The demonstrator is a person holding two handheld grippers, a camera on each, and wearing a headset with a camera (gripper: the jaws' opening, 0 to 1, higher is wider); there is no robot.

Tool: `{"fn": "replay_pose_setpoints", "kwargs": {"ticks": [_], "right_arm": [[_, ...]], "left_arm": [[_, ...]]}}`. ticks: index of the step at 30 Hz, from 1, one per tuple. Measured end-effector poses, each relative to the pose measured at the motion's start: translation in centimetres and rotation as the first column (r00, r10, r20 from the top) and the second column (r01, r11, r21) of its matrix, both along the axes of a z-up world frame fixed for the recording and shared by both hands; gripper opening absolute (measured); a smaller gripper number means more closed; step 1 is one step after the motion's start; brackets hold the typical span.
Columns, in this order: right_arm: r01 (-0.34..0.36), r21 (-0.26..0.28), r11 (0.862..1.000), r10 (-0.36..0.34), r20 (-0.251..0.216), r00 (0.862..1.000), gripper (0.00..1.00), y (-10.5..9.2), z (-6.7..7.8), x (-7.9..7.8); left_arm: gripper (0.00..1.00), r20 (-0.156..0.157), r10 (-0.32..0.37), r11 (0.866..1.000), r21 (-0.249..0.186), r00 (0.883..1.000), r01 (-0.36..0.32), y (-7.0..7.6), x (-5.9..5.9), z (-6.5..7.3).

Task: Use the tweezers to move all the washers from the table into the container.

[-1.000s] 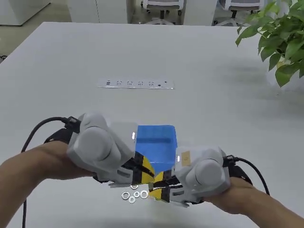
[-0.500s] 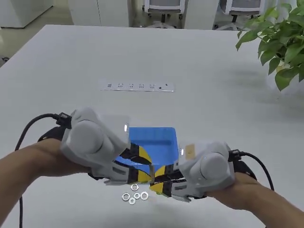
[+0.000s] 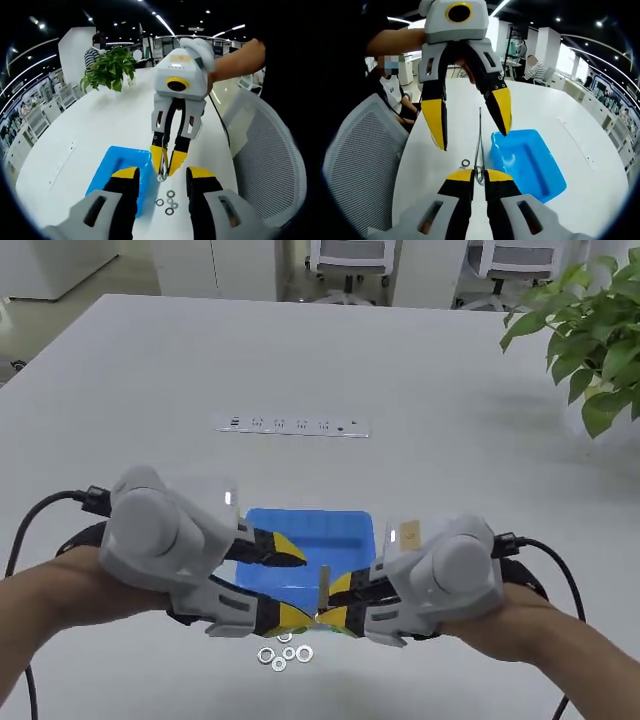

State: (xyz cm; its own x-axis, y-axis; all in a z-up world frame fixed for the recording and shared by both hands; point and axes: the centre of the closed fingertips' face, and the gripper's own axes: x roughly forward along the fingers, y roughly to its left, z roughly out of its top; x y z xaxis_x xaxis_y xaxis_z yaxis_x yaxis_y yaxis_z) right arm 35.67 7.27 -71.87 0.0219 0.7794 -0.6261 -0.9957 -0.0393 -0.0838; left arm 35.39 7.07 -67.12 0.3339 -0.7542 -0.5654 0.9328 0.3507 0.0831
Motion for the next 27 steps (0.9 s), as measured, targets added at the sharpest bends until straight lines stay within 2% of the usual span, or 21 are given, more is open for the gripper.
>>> {"fn": "replay_pose_setpoints", "kwargs": {"ticks": [2,6,8,17,20,27], "right_arm": [[0.001,0.007,1.000,-0.001,-0.006,1.000,0.10,0.1,0.3,0.2],[0.000,0.017,1.000,0.000,-0.004,1.000,0.10,0.2,0.8,0.7],[-0.001,0.022,1.000,0.001,-0.003,1.000,0.10,0.2,1.0,1.0],[0.011,0.048,0.999,-0.011,0.004,1.000,0.10,0.2,2.2,3.2],[0.012,0.052,0.999,-0.013,0.013,1.000,0.10,0.2,2.5,4.0],[0.012,0.064,0.998,-0.014,0.027,1.000,0.10,0.6,2.4,5.6]], "left_arm": [[0.47,-0.010,0.031,0.998,-0.047,0.999,-0.031,0.1,0.1,0.4],[0.51,-0.022,0.086,0.991,-0.100,0.996,-0.087,0.7,0.3,0.7],[0.53,-0.027,0.098,0.988,-0.114,0.995,-0.101,0.9,0.1,0.7],[0.59,-0.057,0.148,0.981,-0.121,0.987,-0.154,2.0,-1.2,0.0],[0.65,-0.060,0.162,0.978,-0.124,0.985,-0.168,2.2,-1.4,-0.3],[0.75,-0.079,0.180,0.972,-0.136,0.981,-0.189,2.6,-1.7,-0.5]]}}
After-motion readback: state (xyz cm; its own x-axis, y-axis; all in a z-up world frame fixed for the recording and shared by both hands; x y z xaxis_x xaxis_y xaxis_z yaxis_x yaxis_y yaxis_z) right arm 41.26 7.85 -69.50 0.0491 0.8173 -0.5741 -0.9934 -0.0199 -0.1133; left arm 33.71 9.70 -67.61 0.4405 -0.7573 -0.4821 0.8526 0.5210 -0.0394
